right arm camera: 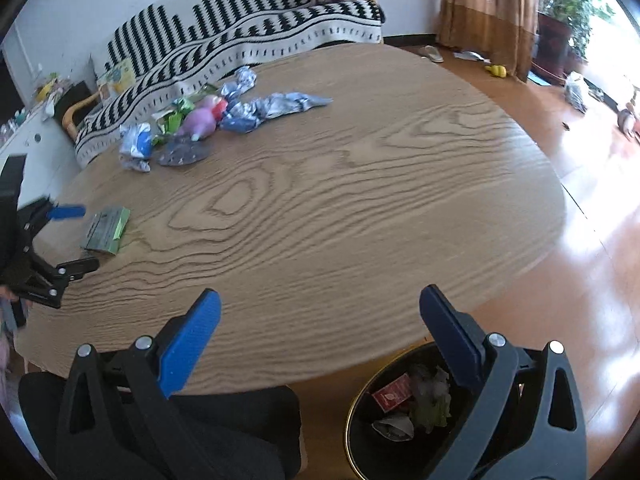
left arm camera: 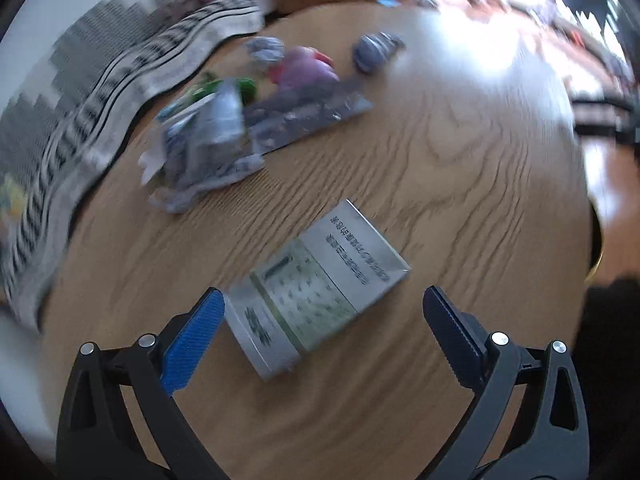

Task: Collect trash
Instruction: 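Move both grippers back toward the white-green medicine box on the table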

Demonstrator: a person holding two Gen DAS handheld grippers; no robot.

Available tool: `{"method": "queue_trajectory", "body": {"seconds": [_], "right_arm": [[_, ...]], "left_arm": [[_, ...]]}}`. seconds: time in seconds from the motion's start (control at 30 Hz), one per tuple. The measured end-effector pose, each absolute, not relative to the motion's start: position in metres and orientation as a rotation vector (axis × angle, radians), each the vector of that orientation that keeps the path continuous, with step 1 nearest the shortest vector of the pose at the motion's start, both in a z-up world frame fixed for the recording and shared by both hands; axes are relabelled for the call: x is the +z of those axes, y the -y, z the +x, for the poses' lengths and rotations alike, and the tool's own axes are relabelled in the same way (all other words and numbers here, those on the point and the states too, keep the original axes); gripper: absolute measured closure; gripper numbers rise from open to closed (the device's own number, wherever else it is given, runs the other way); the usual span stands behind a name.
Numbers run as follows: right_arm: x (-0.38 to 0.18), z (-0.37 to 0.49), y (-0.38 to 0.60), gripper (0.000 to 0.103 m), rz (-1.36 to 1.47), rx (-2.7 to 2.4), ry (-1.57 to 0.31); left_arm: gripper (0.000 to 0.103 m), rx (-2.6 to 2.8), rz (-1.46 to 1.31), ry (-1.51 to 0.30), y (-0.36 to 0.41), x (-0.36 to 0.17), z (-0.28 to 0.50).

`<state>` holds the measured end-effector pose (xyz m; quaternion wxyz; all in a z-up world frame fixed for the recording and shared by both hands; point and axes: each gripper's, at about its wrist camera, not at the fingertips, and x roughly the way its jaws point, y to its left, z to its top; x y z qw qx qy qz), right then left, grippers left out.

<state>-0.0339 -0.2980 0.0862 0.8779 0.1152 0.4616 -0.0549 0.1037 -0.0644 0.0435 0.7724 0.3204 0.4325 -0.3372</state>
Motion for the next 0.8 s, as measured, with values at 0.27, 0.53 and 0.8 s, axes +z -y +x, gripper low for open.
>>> {"method": "queue_trajectory", "body": {"seconds": [0.27, 0.53, 0.8], "right_arm": [[0.076, -0.01, 0.308, 0.007, 0.206, -0.114, -0.992], [0.079, 0.034, 0.314, 0.007, 0.19, -0.105, -0.985], [0.087, 0.09, 0.306, 0.007, 0.26, -0.102, -0.942]], "left_arm": [[0.006, -0.757, 0.597, -1.012, 0.07, 0.032, 0.145], [0.005, -0.497, 0.292, -1.049, 0.02, 0.026, 0.154], [0.006, -0.454, 0.277, -1.073, 0.014, 0.029, 0.143]]}}
